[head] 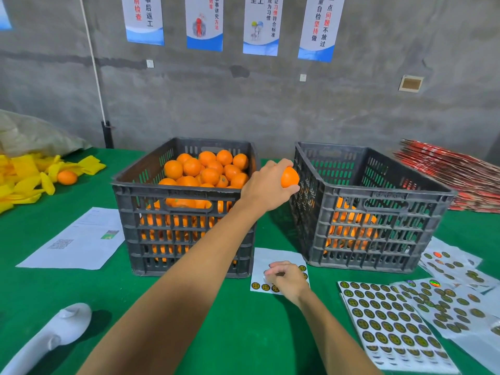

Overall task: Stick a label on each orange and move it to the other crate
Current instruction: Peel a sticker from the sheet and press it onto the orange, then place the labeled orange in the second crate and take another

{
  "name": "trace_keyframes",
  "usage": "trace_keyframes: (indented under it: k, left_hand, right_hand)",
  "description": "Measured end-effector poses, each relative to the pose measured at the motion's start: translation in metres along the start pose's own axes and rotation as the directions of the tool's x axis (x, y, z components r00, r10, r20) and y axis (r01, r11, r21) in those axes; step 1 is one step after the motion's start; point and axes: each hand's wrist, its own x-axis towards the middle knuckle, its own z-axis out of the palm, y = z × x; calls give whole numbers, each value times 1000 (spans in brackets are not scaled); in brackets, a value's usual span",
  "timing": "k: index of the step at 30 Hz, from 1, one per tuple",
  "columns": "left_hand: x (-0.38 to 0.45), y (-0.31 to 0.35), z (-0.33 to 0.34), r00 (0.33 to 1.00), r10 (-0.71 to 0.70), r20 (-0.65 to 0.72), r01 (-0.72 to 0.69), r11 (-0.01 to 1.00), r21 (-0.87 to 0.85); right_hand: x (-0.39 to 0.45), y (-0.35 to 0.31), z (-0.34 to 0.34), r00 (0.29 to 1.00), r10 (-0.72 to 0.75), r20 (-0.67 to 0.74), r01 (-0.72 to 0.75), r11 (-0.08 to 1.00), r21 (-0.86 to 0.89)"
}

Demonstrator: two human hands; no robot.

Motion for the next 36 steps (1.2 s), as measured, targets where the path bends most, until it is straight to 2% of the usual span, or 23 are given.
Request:
trace_keyframes:
  k: [5,8,11,13,15,17,19,21,22,25,27,29,30,33,36]
  left_hand:
    - [3,-3,0,1000,16,-11,-17,997,-82]
    - [8,-10,0,1000,11,20,-8,986,-164]
    - [16,-16,-1,999,18,32,-7,954,-299]
    - [20,-20,-4,1000,2,13,4,876,-482]
    - [21,-22,-8,999,-50,13,47,787,-615]
    - [21,-25,-11,994,-105,21,92,730,-677]
    - [22,-26,-14,989,-144,17,111,678,-726]
    - [23,-26,-17,987,-160,8,111,642,-759]
    - [22,-25,-18,986,-167,13,116,628,-770]
    - [23,-27,-21,972,-230,57,184,582,-792]
    - [23,-28,-23,959,-266,100,225,497,-838]
    - [23,-28,-24,954,-276,117,228,413,-882]
    - [23,-28,-24,955,-273,116,224,405,-887]
    - [22,-30,-22,961,-253,109,216,447,-868]
    - [22,-33,-21,962,-243,122,226,467,-855]
  right_hand:
    - [-4,5,0,998,-37,-42,33,994,-101]
    - [-2,-15,-10,997,10,-74,-14,998,-57]
    - [3,-61,-31,958,-128,-255,140,990,28]
    - [4,-101,-49,877,-242,-416,276,961,23]
    - [1,-143,-67,749,-361,-555,358,926,-118]
    - [-3,-181,-79,606,-478,-635,412,872,-263]
    - [-8,-210,-83,476,-585,-657,443,805,-396]
    - [-12,-226,-82,365,-712,-600,423,701,-574]
    - [-13,-228,-80,340,-774,-534,403,633,-661]
    - [-10,-221,-75,358,-890,-284,305,398,-865]
    - [-8,-212,-73,355,-915,-195,292,306,-906]
    - [-6,-203,-72,345,-925,-158,295,267,-917]
    - [-6,-200,-71,340,-928,-153,295,260,-919]
    - [-3,-199,-68,349,-923,-164,288,272,-918]
    - [0,-203,-69,403,-906,-132,308,270,-912]
